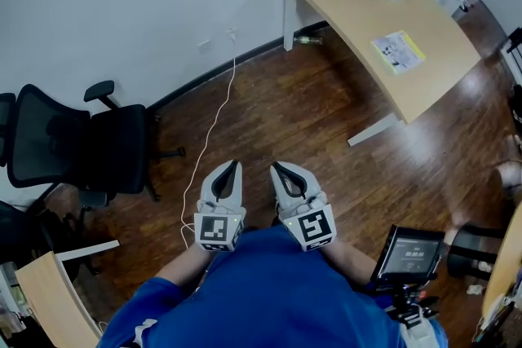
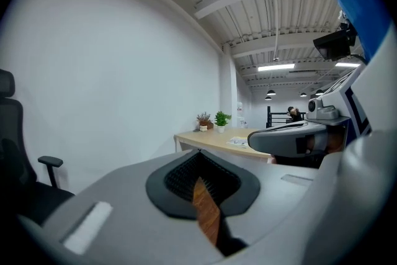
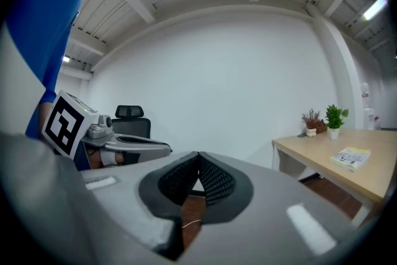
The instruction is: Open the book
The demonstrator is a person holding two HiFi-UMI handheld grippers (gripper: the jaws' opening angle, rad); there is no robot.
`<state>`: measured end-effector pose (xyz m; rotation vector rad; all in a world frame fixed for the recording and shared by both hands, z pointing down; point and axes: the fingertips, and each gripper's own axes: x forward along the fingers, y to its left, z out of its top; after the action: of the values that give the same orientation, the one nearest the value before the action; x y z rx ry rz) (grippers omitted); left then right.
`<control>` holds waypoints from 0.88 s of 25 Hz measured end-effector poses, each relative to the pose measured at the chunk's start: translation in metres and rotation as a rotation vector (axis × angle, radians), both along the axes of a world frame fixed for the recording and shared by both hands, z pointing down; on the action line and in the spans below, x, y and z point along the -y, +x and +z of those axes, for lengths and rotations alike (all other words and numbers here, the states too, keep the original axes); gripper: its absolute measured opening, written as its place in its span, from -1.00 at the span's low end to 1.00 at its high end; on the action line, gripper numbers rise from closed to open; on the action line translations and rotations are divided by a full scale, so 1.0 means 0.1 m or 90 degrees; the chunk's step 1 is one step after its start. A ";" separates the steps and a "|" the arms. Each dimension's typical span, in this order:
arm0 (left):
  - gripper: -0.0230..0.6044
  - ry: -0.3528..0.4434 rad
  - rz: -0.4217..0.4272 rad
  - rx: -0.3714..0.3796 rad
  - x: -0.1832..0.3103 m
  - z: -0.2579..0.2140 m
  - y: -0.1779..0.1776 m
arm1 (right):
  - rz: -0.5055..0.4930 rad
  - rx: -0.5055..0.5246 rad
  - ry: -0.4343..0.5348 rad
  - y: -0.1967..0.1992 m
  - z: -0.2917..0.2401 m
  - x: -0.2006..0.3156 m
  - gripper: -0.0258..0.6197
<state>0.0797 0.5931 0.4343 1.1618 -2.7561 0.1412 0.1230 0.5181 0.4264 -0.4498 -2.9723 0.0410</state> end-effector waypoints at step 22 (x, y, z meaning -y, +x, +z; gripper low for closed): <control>-0.90 -0.012 0.066 -0.015 1.32 0.09 -1.83 | 0.059 -0.026 -0.007 -1.75 0.16 1.28 -0.91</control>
<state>-0.1028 0.4610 0.4434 1.2931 -2.6696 0.1628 -0.0521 0.3904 0.4421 -0.3081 -2.9515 0.0749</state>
